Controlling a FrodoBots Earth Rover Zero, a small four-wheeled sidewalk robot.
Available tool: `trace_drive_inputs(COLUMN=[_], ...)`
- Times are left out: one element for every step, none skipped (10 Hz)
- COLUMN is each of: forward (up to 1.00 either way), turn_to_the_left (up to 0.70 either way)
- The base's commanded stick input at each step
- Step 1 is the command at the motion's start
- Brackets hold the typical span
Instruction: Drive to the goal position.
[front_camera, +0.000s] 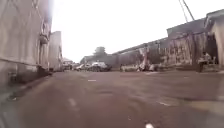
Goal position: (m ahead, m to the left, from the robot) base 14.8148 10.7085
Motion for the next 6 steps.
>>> trace_drive_inputs(forward=[1.0, 1.0, 1.0, 1.0, 1.0, 1.0], turn_to_the_left=[0.39, 0.39, 0.27, 0.12, -0.01, -0.01])
